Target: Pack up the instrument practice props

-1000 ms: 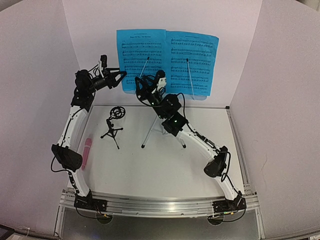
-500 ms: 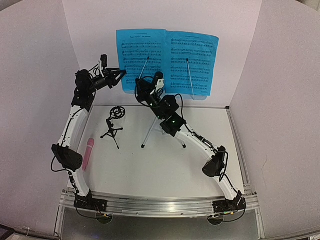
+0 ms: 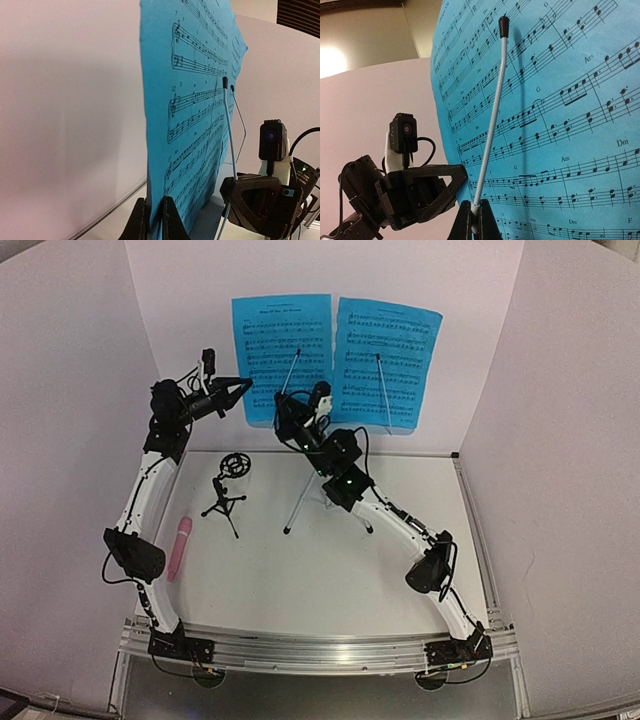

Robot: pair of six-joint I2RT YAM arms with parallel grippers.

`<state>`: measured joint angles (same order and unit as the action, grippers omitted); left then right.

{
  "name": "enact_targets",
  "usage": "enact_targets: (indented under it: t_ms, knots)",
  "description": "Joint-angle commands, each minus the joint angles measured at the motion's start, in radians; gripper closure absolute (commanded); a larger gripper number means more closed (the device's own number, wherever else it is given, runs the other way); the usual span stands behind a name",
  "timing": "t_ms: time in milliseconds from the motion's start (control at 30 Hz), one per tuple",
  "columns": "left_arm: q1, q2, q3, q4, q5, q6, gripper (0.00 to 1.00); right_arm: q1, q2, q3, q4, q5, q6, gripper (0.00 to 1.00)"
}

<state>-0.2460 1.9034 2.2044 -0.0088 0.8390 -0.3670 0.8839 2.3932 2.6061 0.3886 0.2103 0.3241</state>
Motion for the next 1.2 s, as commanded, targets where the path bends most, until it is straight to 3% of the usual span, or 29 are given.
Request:
enact_targets:
  t_ms: [0,467,600,833,1167]
  knots:
    - [0.019,-0.064,0.01,0.026,-0.113,-0.026,1.0,0.007,-0.045,-0.025,0.001,-0.02,0.012,1.0]
    - [0.124,-0.12,0.029,0.072,-0.099,0.0,1.0,0.007,-0.065,-0.073,0.0,-0.017,0.004,1.0]
    - [0.12,-0.116,0.002,0.106,-0.03,0.003,1.0,0.007,-0.065,-0.074,-0.001,-0.015,0.002,1.0]
    - [0.068,-0.095,-0.007,0.015,-0.03,0.088,1.0,0.006,-0.065,-0.07,-0.002,-0.017,0.001,1.0]
    - [0.039,-0.027,0.034,0.029,0.01,0.067,1.0,0.007,-0.056,-0.045,-0.022,-0.022,-0.013,1.0]
